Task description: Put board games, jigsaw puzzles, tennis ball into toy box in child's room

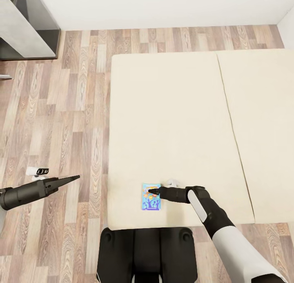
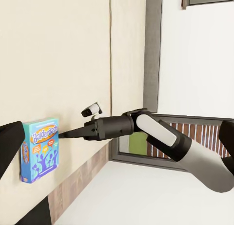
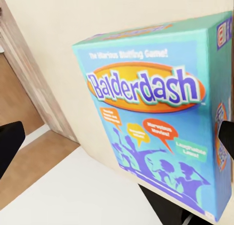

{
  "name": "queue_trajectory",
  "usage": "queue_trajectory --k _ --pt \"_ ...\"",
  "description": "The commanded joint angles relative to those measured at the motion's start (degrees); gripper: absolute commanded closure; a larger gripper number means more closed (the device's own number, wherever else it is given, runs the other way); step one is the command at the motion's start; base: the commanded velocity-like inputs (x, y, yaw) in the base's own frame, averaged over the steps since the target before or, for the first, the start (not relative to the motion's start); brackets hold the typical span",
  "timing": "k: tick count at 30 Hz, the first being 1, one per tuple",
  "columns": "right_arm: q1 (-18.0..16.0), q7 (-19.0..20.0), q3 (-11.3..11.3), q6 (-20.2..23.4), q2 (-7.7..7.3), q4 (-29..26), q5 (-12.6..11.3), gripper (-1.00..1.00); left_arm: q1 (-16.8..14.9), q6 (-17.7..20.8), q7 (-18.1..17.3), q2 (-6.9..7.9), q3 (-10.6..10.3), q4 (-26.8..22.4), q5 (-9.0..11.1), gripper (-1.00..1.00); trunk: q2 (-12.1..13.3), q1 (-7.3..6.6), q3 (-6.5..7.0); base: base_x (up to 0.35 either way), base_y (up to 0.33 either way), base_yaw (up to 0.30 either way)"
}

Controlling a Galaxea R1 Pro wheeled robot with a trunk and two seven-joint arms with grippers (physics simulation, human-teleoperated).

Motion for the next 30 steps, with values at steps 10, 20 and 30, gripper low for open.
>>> queue_trajectory --k 10,20,30 --pt "0.0 0.1 0.0 0.2 0.02 0.0 0.0 -1.00 0.0 0.6 -0.2 0.02 0.0 0.0 -0.1 -1.00 -0.1 0.03 -0.06 -0.029 0.050 0.000" --pt "0.0 0.1 0.0 0.2 0.28 0.0 0.7 -1.00 0.0 0.6 -0.2 0.02 0.0 0.0 -0.1 -1.00 -0.1 0.03 -0.06 -0.039 0.065 0.000" --pt "0.0 0.1 -0.1 0.3 1.09 0.0 4.4 -1.00 0.0 0.6 -0.2 0.03 0.0 0.0 -0.1 -1.00 -0.1 0.03 -0.06 -0.007 0.044 0.000"
